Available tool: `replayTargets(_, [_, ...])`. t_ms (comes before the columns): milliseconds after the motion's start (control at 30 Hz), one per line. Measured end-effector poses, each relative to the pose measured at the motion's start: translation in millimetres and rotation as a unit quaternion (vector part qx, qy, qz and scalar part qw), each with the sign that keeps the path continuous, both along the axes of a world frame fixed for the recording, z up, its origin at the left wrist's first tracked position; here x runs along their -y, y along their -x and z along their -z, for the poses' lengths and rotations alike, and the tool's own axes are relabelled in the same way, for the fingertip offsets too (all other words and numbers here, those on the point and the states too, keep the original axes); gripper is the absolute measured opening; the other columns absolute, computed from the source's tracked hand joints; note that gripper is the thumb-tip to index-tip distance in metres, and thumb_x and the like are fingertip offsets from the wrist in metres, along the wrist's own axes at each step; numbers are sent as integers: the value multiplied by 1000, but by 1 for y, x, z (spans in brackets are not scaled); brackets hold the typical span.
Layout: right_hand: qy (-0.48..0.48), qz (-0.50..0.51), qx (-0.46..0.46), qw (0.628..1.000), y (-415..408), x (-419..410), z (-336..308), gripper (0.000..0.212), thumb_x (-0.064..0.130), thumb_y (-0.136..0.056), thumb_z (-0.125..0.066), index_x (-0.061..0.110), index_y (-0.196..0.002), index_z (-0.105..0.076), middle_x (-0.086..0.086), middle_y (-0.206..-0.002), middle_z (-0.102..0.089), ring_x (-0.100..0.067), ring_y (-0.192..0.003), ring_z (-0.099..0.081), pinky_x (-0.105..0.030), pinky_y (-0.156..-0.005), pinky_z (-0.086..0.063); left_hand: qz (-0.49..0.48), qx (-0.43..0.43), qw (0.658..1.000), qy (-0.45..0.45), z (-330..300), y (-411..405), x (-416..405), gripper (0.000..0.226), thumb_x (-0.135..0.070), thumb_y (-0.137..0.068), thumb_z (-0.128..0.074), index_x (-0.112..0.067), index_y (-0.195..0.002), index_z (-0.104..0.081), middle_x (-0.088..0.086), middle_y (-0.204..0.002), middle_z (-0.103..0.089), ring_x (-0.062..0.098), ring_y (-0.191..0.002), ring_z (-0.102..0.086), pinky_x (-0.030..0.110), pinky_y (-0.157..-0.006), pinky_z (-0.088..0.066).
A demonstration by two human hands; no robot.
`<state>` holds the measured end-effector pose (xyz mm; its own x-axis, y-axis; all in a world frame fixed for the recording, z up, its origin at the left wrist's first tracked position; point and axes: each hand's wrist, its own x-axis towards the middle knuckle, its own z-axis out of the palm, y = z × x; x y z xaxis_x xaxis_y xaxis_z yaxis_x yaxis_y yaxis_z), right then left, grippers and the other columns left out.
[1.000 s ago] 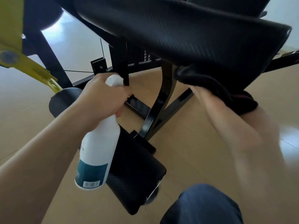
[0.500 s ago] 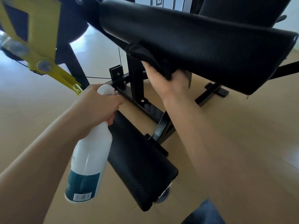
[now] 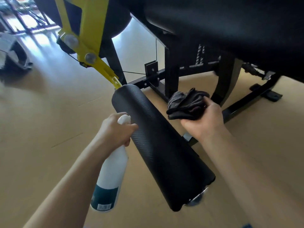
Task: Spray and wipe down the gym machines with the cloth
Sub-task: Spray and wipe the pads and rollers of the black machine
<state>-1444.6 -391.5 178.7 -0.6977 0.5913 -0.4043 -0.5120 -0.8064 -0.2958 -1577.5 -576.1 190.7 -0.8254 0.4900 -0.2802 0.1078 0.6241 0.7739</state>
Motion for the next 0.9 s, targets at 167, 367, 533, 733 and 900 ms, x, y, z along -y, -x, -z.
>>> replayTargets(167, [-18,8,28,999,-3,1,0,38,29,-102,-47,5,-124,-67,-21,-116,-73,-37,-115,-67,-51,-113,-42,19,-7,1000,15,17,-3,2,23,-21,-90,-71,-24,-112,-69,9,-72,-69,17,-51,-60,29,-58,-51])
replayTargets(367, [-42,8,56,998,-5,5,-4,32,24,-103,-46,6,-116,-69,-21,-107,-75,-36,-112,-66,-51,-112,-43,-20,10,1000,22,31,4,8,19,-25,-93,-74,-19,-109,-65,11,-76,-70,17,-54,-59,28,-56,-50])
replayTargets(533, [-47,16,69,996,-1,4,-6,30,24,-103,-44,6,-109,-68,-21,-101,-75,-37,-110,-65,-52,-112,-42,-53,-59,996,-31,35,13,14,22,-22,-91,-76,-18,-77,-60,11,-71,-64,17,-50,-59,29,-53,-51])
replayTargets(733, [-52,8,77,996,4,5,-3,31,25,-104,-45,4,-110,-67,-21,-99,-77,-36,-107,-68,-50,-105,-47,-152,-50,981,-114,35,23,9,25,-27,-93,-73,-4,-85,-66,10,-64,-65,26,-57,-61,55,-76,-63])
replayTargets(900, [-49,8,90,995,8,1,1,36,26,-104,-43,3,-117,-68,-20,-107,-76,-36,-109,-69,-51,-109,-46,-139,5,985,-103,32,21,8,20,-28,-94,-75,-15,-83,-64,15,-77,-66,25,-62,-60,54,-78,-63])
